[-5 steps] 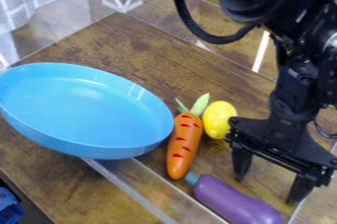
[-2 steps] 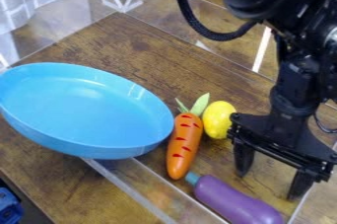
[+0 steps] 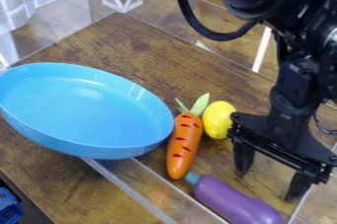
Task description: Put the lemon on the blue tray
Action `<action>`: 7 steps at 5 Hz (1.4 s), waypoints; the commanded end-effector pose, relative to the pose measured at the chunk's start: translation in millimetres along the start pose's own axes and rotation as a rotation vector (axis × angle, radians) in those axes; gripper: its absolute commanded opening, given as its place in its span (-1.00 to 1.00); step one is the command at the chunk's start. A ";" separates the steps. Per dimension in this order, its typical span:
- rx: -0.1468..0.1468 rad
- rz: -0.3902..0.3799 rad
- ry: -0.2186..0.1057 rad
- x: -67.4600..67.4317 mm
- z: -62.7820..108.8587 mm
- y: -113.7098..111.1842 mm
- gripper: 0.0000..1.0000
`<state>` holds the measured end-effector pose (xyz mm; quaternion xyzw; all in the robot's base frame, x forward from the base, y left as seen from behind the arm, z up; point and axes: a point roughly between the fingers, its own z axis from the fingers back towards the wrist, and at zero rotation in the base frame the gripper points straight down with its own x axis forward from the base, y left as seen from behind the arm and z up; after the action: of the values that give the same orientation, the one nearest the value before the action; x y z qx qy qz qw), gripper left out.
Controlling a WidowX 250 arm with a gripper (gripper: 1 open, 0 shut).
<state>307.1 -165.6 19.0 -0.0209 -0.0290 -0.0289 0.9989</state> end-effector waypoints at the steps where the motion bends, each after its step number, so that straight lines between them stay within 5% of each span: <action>1: 0.014 0.033 0.008 10.3 -0.3 20.0 1.00; 3: 0.032 0.087 0.044 2.1 -0.5 7.8 1.00; 7: 0.064 0.167 0.090 0.7 6.3 67.2 1.00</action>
<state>306.1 -108.4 17.3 0.0107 0.0263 0.0452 0.9986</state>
